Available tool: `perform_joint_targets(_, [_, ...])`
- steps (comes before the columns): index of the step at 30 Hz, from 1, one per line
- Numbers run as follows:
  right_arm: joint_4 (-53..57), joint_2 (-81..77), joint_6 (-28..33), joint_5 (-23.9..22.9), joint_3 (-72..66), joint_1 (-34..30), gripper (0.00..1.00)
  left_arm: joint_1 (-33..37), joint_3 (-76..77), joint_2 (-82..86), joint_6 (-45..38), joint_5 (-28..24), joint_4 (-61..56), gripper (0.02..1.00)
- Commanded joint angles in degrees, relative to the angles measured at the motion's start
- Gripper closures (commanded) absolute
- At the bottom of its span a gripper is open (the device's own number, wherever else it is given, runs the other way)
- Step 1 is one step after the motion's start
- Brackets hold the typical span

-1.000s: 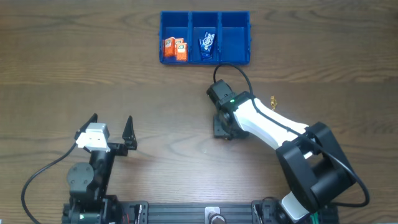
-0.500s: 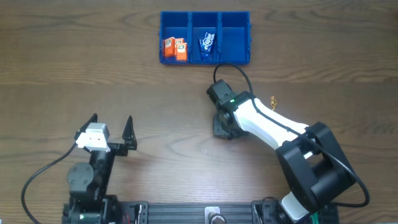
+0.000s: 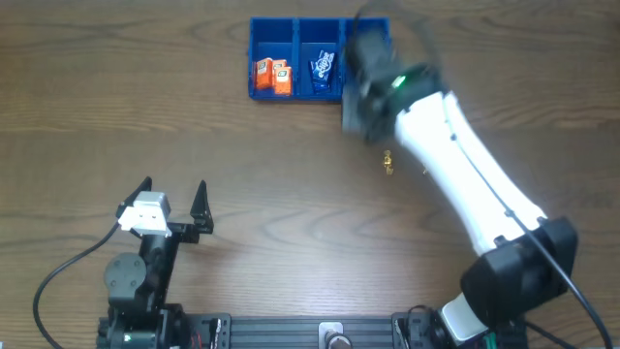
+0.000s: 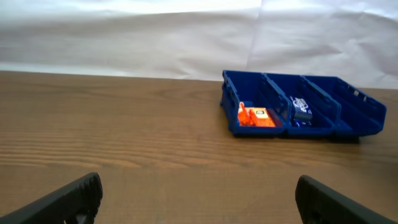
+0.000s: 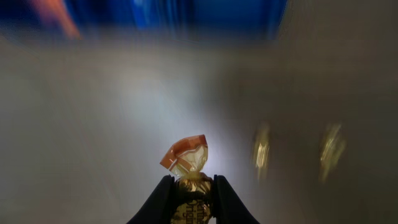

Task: Sort Candies Into Trays

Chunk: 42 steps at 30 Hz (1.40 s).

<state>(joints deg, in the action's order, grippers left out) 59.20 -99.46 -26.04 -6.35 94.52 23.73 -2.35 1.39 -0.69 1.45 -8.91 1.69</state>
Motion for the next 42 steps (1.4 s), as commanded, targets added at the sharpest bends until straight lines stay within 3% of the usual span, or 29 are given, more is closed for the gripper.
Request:
perform_joint_targets(1, [-1.1,-7.9,6.2,-6.1,13.0,-3.7,0.917,0.2,-1.1,0.4,-0.2,-1.0,1.9,0.020])
perform_joint_targets(11, [-11.1,-20.6,6.8,-6.0,15.9,-5.7,0.901,0.2,-1.1,0.4,-0.2,-1.0,1.9,0.023])
perform_joint_targets(22, [-12.8,-22.1,6.8,-5.6,15.9,-5.7,0.893,0.2,-1.1,0.4,-0.2,-1.0,1.9,0.020])
perform_joint_targets(24, [-12.8,-22.1,6.8,-5.6,15.9,-5.7,0.820,0.2,-1.1,0.4,-0.2,-1.0,1.9,0.020])
perform_joint_targets(29, [-13.7,-22.1,6.9,-5.6,15.9,-5.7,0.404,0.2,-1.1,0.4,-0.2,-1.0,1.9,0.023])
perform_joint_targets(30, [-14.0,-22.1,6.9,-5.6,15.9,-5.7,0.360,0.2,-1.1,0.4,-0.2,-1.0,1.9,0.023])
perform_joint_targets(37, [-11.6,-17.2,7.0,-5.8,14.6,-5.7,0.349,0.2,-1.1,0.4,-0.2,-1.0,1.9,0.020])
perform_joint_targets(42, [-12.3,-4.8,8.5,-6.7,2.3,-5.7,0.349,0.2,-1.1,0.4,-0.2,-1.0,1.9,0.020])
